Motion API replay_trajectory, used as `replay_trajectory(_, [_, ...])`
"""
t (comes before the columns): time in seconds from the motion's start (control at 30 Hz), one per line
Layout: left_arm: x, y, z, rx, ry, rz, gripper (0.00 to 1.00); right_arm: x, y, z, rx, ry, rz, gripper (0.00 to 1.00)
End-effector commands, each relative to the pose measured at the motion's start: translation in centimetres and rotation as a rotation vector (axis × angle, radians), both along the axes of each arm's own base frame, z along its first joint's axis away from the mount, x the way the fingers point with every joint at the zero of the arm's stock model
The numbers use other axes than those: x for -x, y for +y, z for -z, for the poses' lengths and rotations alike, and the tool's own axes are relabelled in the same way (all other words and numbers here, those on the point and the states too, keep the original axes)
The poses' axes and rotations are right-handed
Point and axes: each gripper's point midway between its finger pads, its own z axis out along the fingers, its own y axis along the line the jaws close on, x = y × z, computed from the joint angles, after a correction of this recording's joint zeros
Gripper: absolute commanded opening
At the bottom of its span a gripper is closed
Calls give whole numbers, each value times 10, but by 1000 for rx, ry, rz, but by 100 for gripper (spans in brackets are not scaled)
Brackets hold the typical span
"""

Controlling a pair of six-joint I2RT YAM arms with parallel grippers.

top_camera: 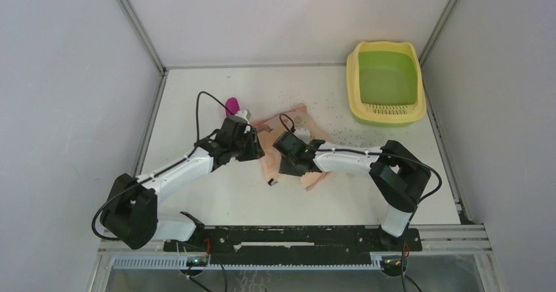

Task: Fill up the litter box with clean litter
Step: Adjust the cat litter bag at the center of the board.

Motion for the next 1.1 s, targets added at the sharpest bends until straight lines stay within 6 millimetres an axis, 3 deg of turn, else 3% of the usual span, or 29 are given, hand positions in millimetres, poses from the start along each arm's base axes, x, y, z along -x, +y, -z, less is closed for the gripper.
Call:
replay_trajectory(0.0, [2,-1,-6,13,-21,-19,43,7,-1,-32,26,-63,-194,60])
replay_trajectory(0.13, [2,-2,-11,2,-36,-35,44,7,-10,-69,-19,-127,-370,64])
replay_trajectory(0.27, [-4,-6,-4,-24,-10,-40,44,-14,-41,-98,-102,-173,-411,67])
replay_trajectory(0.43, [-15,-7,1,-57,-1,-64,45,-68,-106,-114,-14,-293,-255,68])
replay_trajectory(0.57, [-30,-11,7,-110,18,-61,44,-114,-156,-97,136,-337,-126,67])
replay_trajectory(0.63, [-39,-13,8,-134,18,-64,44,-128,-165,-84,128,-328,-96,67])
replay_trajectory(0.83, [-66,-18,18,-173,39,-84,43,-157,-170,-58,70,-329,-60,66])
replay_trajectory(1.07, [-96,-25,31,-205,66,-77,41,-160,-153,-35,-11,-285,-111,55])
